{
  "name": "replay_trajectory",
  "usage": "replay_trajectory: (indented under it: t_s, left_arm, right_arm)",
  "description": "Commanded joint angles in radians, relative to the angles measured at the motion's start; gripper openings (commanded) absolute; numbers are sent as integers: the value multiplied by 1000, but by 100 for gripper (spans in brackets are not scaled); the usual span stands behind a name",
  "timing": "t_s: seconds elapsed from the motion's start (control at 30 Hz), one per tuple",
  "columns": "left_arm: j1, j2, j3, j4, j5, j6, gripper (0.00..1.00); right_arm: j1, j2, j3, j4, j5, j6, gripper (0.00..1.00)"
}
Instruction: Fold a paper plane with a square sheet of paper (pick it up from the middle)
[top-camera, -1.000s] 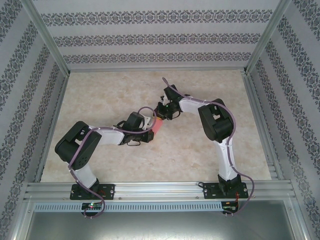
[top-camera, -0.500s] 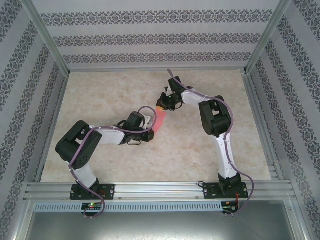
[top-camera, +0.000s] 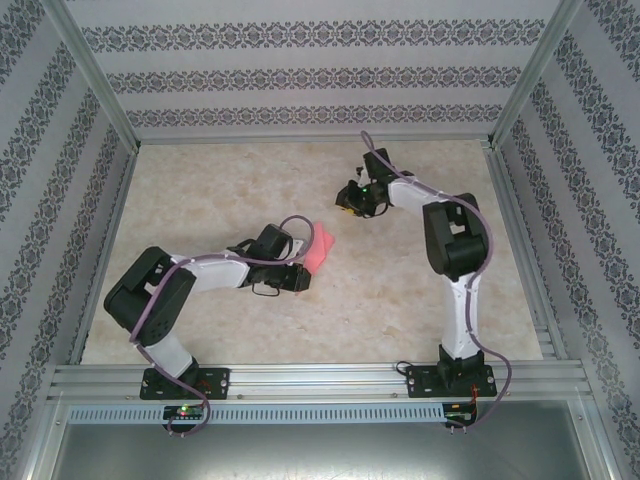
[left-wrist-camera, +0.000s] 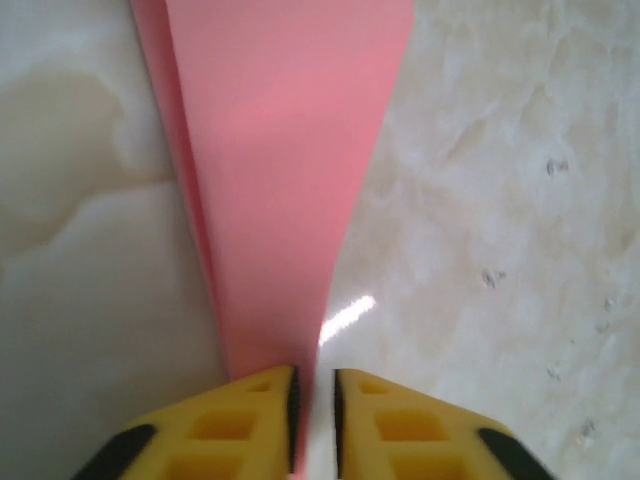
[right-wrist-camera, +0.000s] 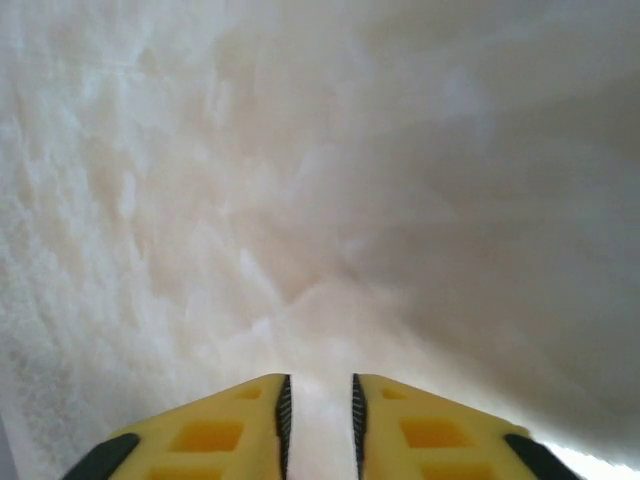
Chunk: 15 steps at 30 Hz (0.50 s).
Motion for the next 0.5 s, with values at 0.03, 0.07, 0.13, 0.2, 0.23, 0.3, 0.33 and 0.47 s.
replay_trajectory:
  t_s: [0.03,0.07,0.13,0.2,0.23,0.3,0.33,0.47]
  left_arm:
    - [-11,-86,81,-155,-6,2,35]
    - [-10,-95,92,-171,-20,9,38]
    - [-10,-109,116,-212,-56,40,42]
    - [-11,-113,130,-241,-92,66,46]
    - [-12,-115,134,-252,-105,78,47]
    - [-17,-113,142,-264,-129,90,48]
    - [-23,-104,152,-274,-144,99,48]
    - [-70,-39,212,-321,-238,129,50]
  right_arm:
    - [7,-183,-136,8,-4,-94,32]
    - [10,-215,-169,12,-10,-102,33]
    - [18,-276,-246,20,-15,-117,38]
    - [25,-327,-311,27,-23,-125,41]
    - [30,-353,-342,28,-20,-129,42]
    - [43,-399,-393,28,-10,-132,44]
    - [46,-426,-420,33,-5,-129,45]
    - [61,-496,-502,41,24,-125,48]
